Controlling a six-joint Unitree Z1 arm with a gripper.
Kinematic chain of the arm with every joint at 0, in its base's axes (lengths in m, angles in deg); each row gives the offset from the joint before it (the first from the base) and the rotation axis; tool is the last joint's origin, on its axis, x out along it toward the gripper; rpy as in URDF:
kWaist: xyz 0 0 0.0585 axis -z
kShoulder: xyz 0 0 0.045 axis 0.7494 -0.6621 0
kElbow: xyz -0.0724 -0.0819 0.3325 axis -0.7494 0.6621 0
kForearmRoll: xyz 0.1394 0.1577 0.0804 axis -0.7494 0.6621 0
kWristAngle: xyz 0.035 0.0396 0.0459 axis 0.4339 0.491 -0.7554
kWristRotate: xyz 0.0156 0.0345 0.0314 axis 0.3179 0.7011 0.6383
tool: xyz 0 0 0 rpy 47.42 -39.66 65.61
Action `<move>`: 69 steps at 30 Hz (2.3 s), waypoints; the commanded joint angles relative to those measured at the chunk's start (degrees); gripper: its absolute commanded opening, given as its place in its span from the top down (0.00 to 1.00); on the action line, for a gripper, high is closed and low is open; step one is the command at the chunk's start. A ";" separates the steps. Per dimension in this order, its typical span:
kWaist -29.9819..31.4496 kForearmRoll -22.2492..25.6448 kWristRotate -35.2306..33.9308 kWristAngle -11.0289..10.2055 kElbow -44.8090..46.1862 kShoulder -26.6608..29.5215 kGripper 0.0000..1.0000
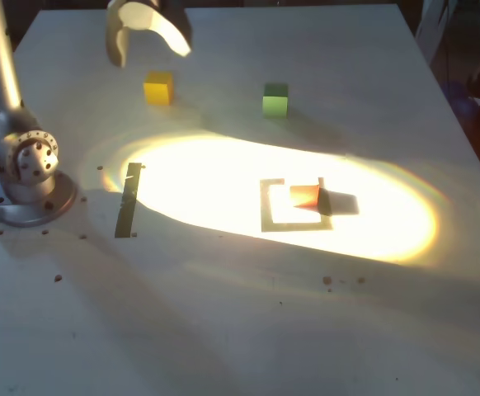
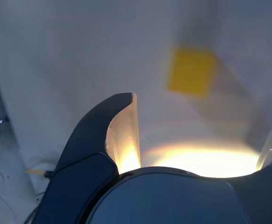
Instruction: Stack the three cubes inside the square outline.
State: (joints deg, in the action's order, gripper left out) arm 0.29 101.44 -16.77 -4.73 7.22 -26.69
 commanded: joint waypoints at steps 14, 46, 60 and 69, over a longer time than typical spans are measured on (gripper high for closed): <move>-6.25 -3.50 6.96 1.80 -2.11 -10.03 0.08; -6.21 -7.07 9.88 7.31 -0.66 -12.65 0.61; 2.23 -2.96 6.03 9.52 -2.07 -4.67 0.61; 30.19 14.25 -22.74 10.06 -13.44 -1.37 0.61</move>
State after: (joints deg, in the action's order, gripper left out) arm 16.91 113.22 -26.82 4.99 -5.14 -28.02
